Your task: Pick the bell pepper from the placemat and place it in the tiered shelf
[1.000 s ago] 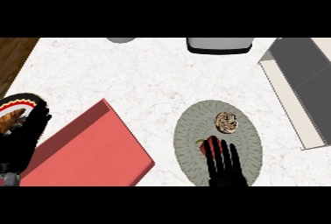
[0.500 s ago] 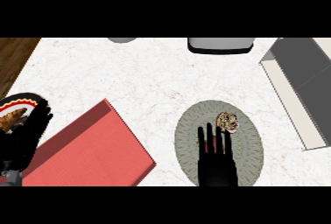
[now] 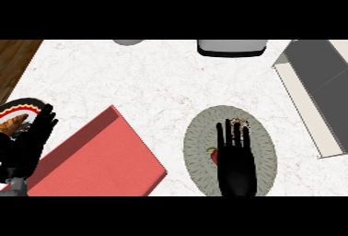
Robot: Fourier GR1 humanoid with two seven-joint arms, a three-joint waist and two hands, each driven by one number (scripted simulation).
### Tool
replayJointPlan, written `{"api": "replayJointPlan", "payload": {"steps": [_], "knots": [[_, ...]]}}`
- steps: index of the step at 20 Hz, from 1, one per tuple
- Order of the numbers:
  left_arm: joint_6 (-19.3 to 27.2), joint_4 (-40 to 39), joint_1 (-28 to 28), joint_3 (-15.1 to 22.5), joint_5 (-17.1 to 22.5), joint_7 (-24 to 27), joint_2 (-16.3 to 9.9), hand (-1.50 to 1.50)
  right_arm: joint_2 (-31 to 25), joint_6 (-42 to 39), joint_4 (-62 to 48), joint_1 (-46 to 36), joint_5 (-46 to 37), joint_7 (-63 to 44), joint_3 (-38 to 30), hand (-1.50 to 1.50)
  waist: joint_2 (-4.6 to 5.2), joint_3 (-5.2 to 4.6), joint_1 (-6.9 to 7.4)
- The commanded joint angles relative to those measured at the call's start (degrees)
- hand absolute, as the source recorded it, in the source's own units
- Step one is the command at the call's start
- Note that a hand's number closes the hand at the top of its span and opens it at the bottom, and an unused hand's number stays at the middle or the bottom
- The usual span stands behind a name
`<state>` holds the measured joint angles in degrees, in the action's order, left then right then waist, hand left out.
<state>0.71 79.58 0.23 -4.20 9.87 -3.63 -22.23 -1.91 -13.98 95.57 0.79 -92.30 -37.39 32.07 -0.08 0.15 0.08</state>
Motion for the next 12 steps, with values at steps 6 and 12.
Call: {"api": "replayJointPlan", "payload": {"steps": [6, 12], "knots": [[-2.43, -1.22, 1.89, -2.35, -2.00, 2.67, 2.73, 0.00, 0.65, 6.07, -10.63, -6.29, 1.83, 4.84, -5.82, -1.50, 0.09, -0.15, 0.08], [-4.86, 0.11, 0.13, -5.29, -1.83, -0.57, 2.17, 0.00, 1.67, 7.74, -14.62, -7.95, 1.82, 5.39, -8.13, -1.50, 0.09, -0.15, 0.05]]}}
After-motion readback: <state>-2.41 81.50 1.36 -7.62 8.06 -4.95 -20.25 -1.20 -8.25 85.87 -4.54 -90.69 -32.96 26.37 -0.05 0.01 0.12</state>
